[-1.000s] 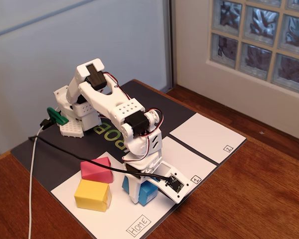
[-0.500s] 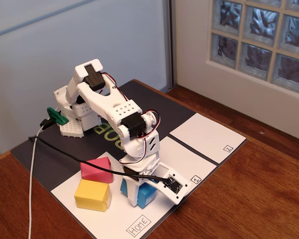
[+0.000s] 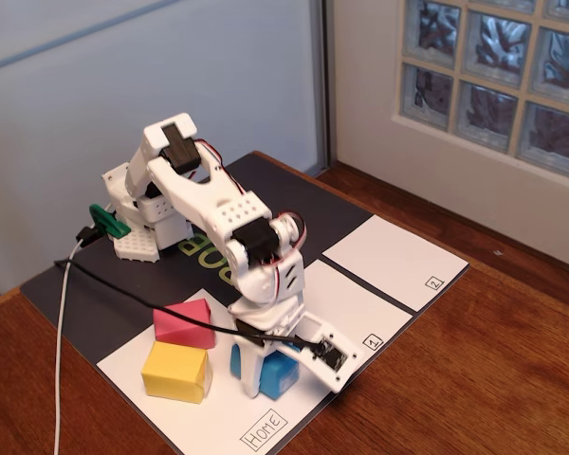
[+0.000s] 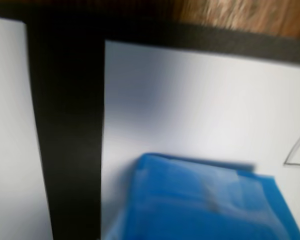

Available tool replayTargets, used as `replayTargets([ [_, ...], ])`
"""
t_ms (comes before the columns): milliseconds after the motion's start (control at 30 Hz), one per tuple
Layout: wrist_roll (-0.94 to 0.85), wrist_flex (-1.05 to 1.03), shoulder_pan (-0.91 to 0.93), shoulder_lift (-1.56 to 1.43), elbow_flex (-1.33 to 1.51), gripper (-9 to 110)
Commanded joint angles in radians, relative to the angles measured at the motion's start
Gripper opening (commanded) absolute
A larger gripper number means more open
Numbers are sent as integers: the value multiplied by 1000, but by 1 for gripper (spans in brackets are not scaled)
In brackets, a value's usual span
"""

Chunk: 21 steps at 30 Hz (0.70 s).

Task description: Move box blue to home

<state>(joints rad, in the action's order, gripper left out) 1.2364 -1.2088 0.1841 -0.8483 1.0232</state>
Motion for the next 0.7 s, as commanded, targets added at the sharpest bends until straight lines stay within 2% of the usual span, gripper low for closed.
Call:
replayTargets([
  [0,-8,9,-6,-12,0,36],
  [667,8,2,-28,-152,5,35],
])
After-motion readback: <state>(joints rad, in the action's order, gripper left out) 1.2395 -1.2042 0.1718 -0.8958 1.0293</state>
